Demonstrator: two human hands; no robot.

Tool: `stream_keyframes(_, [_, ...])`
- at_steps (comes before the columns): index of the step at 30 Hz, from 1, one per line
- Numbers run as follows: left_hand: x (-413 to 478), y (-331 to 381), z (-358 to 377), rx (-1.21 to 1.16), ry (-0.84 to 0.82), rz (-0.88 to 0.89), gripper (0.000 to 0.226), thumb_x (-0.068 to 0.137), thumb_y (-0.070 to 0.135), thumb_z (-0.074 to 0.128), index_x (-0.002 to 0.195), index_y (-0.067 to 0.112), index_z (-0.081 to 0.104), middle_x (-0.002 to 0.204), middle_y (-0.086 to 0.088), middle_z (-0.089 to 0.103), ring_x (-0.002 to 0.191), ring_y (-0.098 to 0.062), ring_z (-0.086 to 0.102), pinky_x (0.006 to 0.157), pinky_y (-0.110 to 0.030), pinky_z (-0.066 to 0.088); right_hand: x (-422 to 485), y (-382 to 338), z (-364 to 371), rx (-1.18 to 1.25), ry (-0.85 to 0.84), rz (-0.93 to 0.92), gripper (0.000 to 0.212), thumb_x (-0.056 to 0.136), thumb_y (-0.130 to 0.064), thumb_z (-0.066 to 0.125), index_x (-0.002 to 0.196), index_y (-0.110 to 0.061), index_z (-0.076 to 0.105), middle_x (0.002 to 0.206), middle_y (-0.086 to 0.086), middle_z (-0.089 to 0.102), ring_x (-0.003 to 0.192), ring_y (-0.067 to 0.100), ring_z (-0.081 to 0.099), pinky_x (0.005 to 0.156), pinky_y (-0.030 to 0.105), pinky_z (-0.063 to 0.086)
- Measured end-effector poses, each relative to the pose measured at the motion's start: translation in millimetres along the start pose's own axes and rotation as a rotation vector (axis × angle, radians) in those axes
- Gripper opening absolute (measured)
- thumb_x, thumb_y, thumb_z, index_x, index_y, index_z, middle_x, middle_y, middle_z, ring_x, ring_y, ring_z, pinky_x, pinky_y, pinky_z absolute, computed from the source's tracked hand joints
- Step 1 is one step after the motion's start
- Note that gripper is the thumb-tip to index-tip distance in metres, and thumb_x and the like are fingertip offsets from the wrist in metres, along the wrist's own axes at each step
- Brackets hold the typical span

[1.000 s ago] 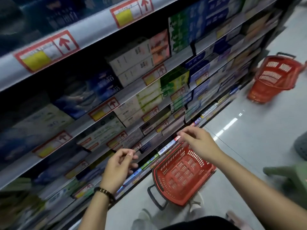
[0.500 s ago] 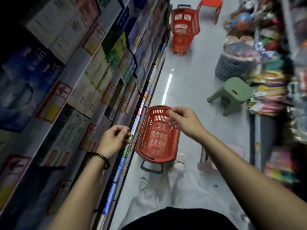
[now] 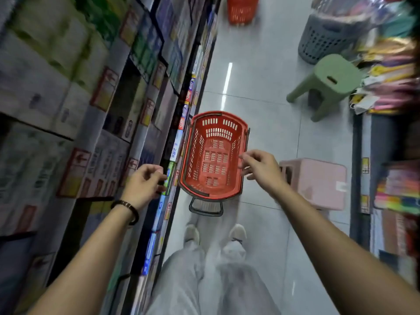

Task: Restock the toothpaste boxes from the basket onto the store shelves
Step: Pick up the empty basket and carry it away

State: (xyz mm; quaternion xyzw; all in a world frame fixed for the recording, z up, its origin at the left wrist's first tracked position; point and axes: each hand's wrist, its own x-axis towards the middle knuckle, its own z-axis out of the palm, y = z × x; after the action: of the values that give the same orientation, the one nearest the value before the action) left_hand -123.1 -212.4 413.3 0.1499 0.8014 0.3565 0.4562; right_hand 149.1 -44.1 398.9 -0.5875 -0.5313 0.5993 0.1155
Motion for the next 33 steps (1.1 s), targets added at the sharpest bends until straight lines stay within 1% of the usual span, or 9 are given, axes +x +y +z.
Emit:
stream_keyframes(6, [113,-66,34,0.062,-0.005,0.026,0.004,0.104,0.029,0.060,0.101,0.028,0.063,0.104,-0.005,0.076,0.077,-0.022,0.074,0.072,-0.042,0.057,64,82,28,0.004,0.075,0.063,0.019,0.106,-0.025,0.060,0.101,-0.015,0.075,0.088,0.006,0.079,0.071,0.019,0.074,0.064,0.031,0.053])
stream_keyframes(9, [160,-114,60,0.109,0.018,0.036,0.006,0.102,0.023,0.062,0.105,0.028,0.063,0.100,-0.004,0.073,0.075,-0.019,0.069,0.067,-0.036,0.057,102,136,48,-0.054,0.122,0.077,0.015,0.104,-0.028,0.062,0.098,-0.021,0.074,0.086,0.003,0.079,0.076,0.020,0.076,0.068,0.034,0.056])
stream_keyframes(11, [176,-136,72,0.201,0.014,0.085,0.014,0.098,0.026,0.065,0.110,0.034,0.064,0.103,0.001,0.071,0.089,-0.021,0.070,0.078,-0.039,0.059,114,158,53,-0.145,0.177,0.094,0.011,0.100,-0.032,0.065,0.100,-0.025,0.073,0.085,-0.001,0.078,0.081,0.019,0.076,0.075,0.036,0.058])
stream_keyframes(14, [226,-196,97,0.390,-0.009,0.100,0.046,0.097,0.021,0.065,0.140,0.035,0.055,0.122,0.004,0.065,0.112,-0.021,0.064,0.101,-0.042,0.053,151,219,76,-0.312,0.236,0.130,0.032,0.100,-0.039,0.064,0.129,-0.024,0.066,0.098,0.002,0.075,0.096,0.024,0.071,0.079,0.034,0.051])
stream_keyframes(17, [265,-243,115,0.493,-0.005,0.095,0.073,0.098,0.014,0.061,0.161,0.038,0.031,0.148,-0.007,0.057,0.133,-0.030,0.056,0.114,-0.045,0.045,179,275,93,-0.454,0.231,0.210,0.069,0.103,-0.048,0.056,0.164,-0.025,0.034,0.128,0.018,0.063,0.116,0.037,0.063,0.098,0.044,0.051])
stream_keyframes(20, [287,-275,127,0.529,0.021,0.028,0.076,0.103,0.016,0.057,0.161,0.047,0.021,0.156,-0.008,0.051,0.135,-0.034,0.054,0.115,-0.040,0.042,194,313,106,-0.456,0.221,0.179,0.073,0.105,-0.048,0.047,0.169,-0.037,0.014,0.127,0.015,0.068,0.109,0.036,0.066,0.097,0.043,0.053])
stream_keyframes(23, [293,-292,133,0.487,0.065,0.035,0.075,0.104,0.013,0.057,0.160,0.050,0.024,0.153,-0.007,0.054,0.130,-0.031,0.058,0.108,-0.031,0.043,197,330,116,-0.369,0.290,0.161,0.074,0.107,-0.021,0.052,0.169,-0.039,0.016,0.130,0.012,0.071,0.089,0.021,0.056,0.091,0.031,0.048])
stream_keyframes(27, [285,-304,134,0.385,0.092,-0.002,0.076,0.099,0.004,0.061,0.157,0.045,0.035,0.148,-0.003,0.059,0.126,-0.025,0.061,0.100,-0.023,0.041,189,339,121,-0.378,0.350,0.151,0.078,0.105,-0.008,0.055,0.167,-0.041,0.021,0.136,0.012,0.069,0.091,0.016,0.053,0.103,0.034,0.050])
stream_keyframes(33, [233,-352,133,0.204,0.093,-0.053,0.077,0.097,-0.005,0.057,0.155,0.042,0.041,0.137,-0.003,0.067,0.116,-0.027,0.068,0.105,-0.045,0.054,139,366,130,-0.339,0.346,0.194,0.080,0.104,-0.008,0.057,0.165,-0.046,0.022,0.130,0.011,0.073,0.083,0.014,0.057,0.100,0.035,0.053])
